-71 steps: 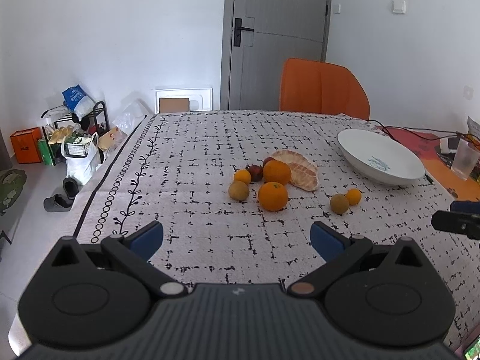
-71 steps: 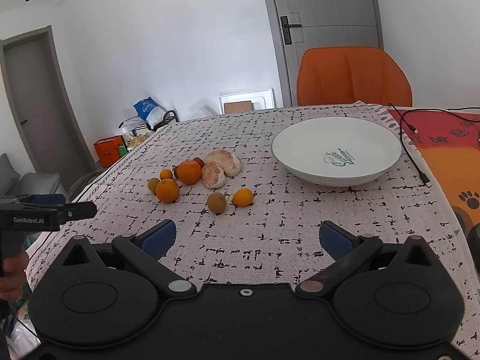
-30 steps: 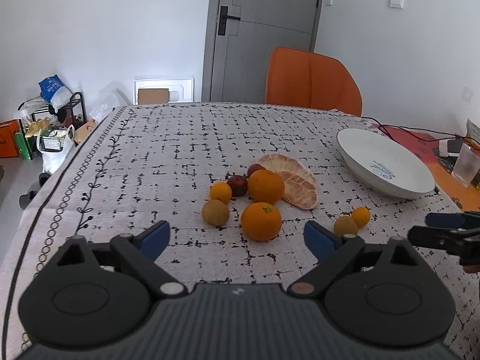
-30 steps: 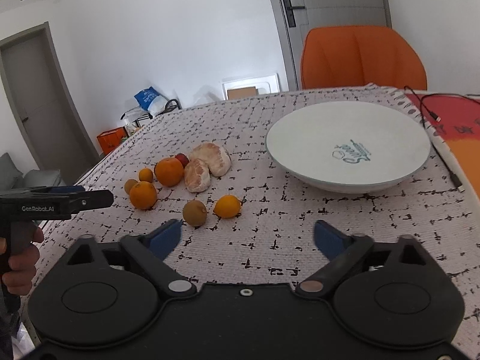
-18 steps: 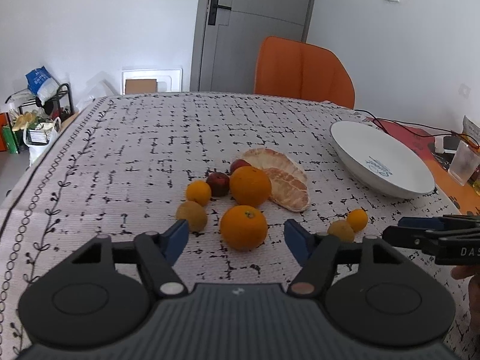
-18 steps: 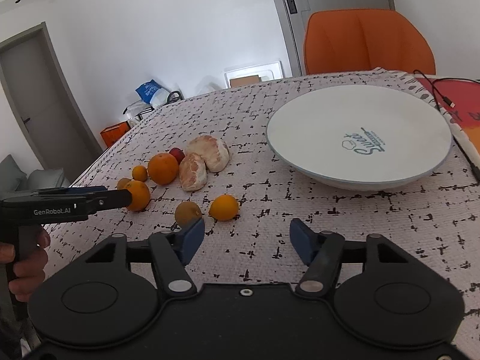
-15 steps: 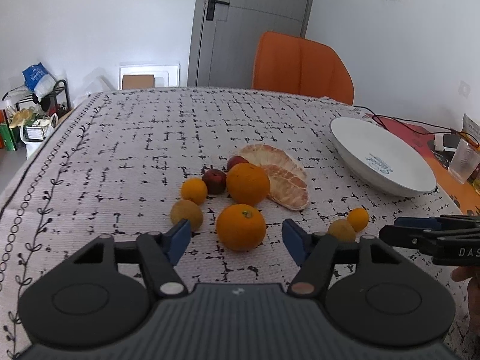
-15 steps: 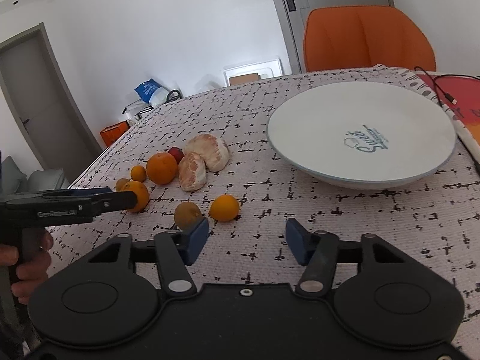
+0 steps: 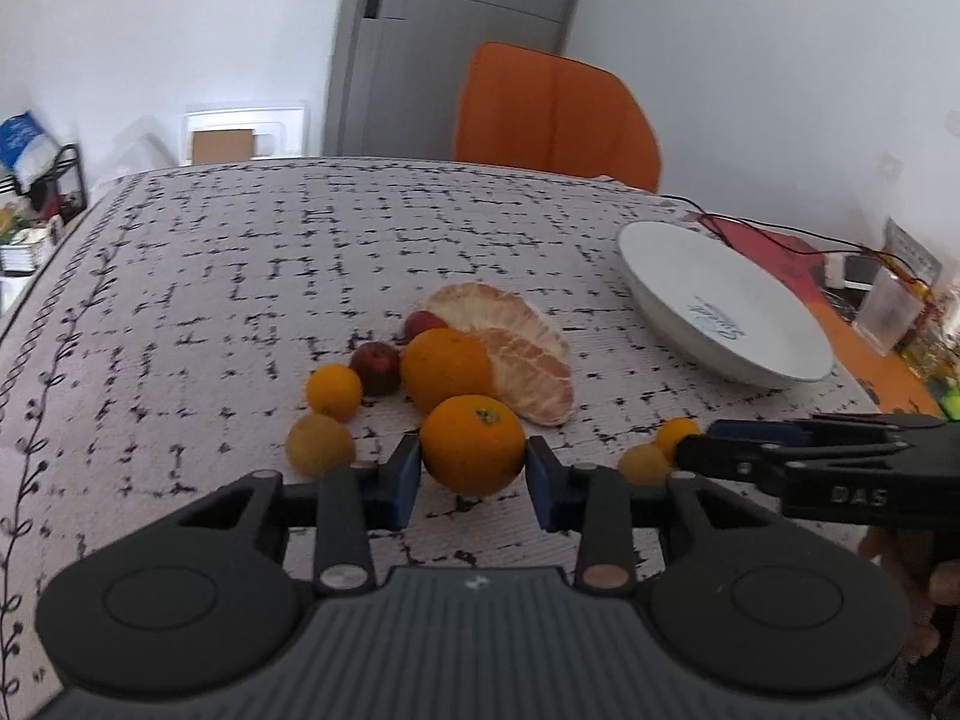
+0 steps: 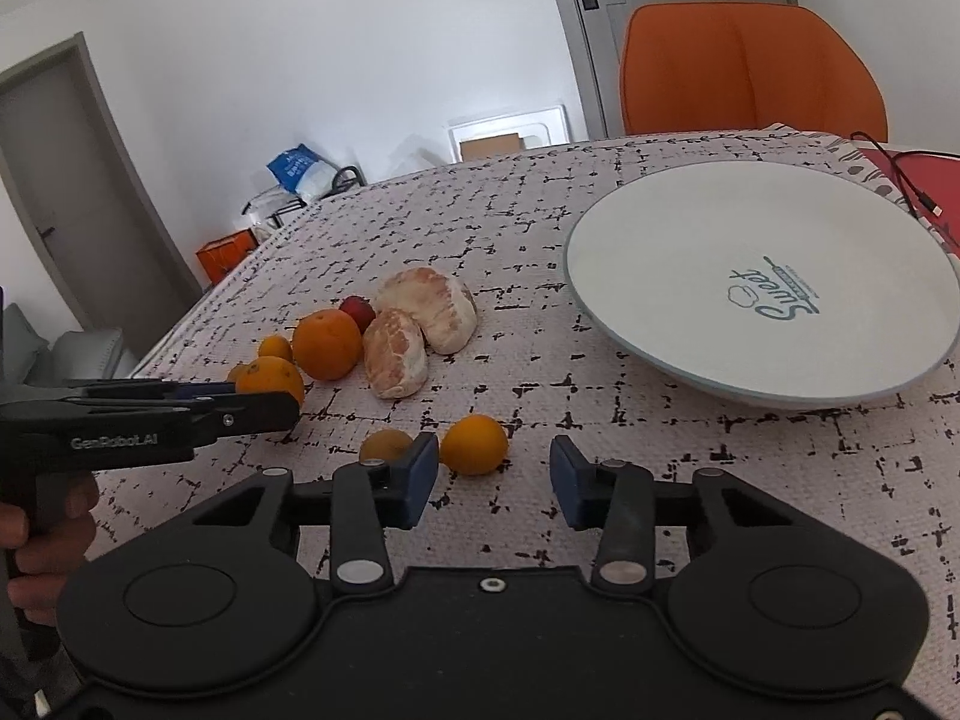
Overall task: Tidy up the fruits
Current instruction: 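Close left gripper on large orange while right gripper closes on small tangerine, then carry both fruits into the white bowl and open both grippers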
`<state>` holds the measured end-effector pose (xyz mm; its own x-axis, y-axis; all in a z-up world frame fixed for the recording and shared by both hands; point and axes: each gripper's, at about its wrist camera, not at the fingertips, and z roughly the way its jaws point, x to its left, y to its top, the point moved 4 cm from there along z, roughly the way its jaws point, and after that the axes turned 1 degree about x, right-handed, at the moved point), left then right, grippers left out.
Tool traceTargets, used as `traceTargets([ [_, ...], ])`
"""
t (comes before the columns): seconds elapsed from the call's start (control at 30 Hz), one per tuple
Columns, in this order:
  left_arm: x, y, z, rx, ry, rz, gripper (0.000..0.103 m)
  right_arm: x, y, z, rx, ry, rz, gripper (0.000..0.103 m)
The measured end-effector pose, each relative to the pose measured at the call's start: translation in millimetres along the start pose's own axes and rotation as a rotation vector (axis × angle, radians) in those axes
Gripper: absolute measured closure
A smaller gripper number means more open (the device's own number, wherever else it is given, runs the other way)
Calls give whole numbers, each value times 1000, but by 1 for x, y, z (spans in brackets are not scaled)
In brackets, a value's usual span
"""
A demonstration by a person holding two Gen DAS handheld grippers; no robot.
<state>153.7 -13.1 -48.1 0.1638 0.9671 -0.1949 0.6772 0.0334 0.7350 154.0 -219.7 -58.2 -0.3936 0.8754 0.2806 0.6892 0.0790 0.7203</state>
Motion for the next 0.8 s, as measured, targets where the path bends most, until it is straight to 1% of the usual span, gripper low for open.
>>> traceTargets([
  [0.1,0,4,0,0,-45,23,67,7,-1,4,3,-22,-3,61],
  [0.13,1,5,0,0,-53,28,67,9,-1,5,2,-30,-4,64],
  [0.17,1,6,0,2,-59,36,67,11,-1,6,4,-34,-6,70],
  [0.2,1,7,0,8,-63,42,67,13,-1,8,10,-38,-7,79],
  [0.27,-1,10,2,32,-84,52,67,15,1,9,15,-29,14,79],
  [0.33,-5,13,2,40,-104,86,67,17,2,6,-6,-25,22,80],
  [0.4,-11,16,3,29,-113,133,67,16,3,-2,-39,-45,40,80],
  [0.5,-23,20,8,25,-126,170,67,7,5,-22,-109,-73,83,80],
  [0.6,-39,24,9,1,-136,174,68,-4,6,-48,-165,-90,97,80],
  [0.8,-82,31,8,-39,-137,165,68,-42,6,-83,-201,-106,92,80],
])
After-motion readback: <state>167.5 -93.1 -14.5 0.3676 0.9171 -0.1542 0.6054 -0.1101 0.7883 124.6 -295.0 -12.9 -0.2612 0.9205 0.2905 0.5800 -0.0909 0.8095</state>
